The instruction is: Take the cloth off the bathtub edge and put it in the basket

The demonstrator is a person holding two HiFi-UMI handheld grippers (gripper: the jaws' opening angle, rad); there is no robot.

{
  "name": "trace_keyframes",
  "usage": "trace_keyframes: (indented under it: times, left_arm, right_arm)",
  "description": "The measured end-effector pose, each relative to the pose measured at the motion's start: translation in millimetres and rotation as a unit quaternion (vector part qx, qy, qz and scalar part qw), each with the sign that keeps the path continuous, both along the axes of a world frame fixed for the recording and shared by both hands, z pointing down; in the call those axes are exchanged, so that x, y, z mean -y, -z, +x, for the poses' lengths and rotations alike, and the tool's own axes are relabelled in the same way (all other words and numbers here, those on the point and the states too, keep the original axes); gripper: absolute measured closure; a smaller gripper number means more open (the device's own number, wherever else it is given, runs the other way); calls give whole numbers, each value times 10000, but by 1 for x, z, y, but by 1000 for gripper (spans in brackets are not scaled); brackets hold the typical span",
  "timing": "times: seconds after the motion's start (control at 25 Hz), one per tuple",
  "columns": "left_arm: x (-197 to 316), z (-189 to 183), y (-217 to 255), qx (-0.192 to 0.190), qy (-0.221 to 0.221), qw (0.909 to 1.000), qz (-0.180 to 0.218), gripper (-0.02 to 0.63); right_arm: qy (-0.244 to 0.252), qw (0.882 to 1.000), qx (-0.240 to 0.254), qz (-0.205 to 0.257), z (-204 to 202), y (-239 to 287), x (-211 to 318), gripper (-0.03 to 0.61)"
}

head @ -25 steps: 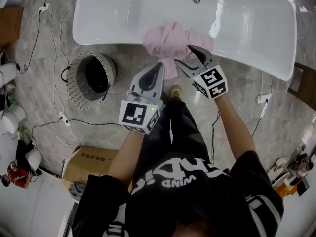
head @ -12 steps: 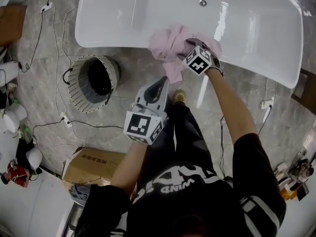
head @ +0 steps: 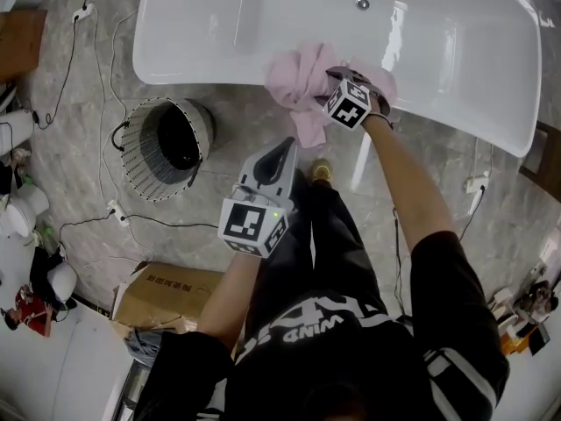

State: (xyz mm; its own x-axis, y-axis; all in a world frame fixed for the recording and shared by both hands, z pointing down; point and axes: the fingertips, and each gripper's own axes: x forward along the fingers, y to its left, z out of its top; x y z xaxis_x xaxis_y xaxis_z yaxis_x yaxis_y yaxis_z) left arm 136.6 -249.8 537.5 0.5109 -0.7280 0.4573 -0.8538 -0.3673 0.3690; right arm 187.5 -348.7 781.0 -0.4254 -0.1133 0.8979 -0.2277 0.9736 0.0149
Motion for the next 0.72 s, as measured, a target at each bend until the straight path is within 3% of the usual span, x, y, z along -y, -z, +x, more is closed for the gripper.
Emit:
trace_keyframes:
  times: [0.2, 0.4, 0.44, 0.48, 0.52, 0.72]
  left_arm:
    - [-5, -1, 1, -12, -23, 10000, 0, 603]
    - [-10, -6, 6, -59, -6, 10000, 34, 602]
    - [-12, -6, 8, -86, -6, 10000, 47, 601]
    - [-13, -6, 9, -109, -7, 9999, 63, 601]
    - [-14, -5, 10, -123, -9, 9999, 74, 602]
    - [-20, 0, 11, -144, -33, 9999, 58, 601]
  right_arm:
    - [65, 9995, -101, 278, 1, 7, -2, 311]
    - [8, 9995, 10, 312, 2, 27, -6, 380]
    - [-46, 9997, 77, 245, 3, 32, -7, 402]
    - [-132, 9997, 153, 165, 3, 38, -8, 491]
    - [-226, 9995, 203, 91, 4, 42, -9, 506]
    - [-421, 9990, 115, 108, 8, 47, -10, 508]
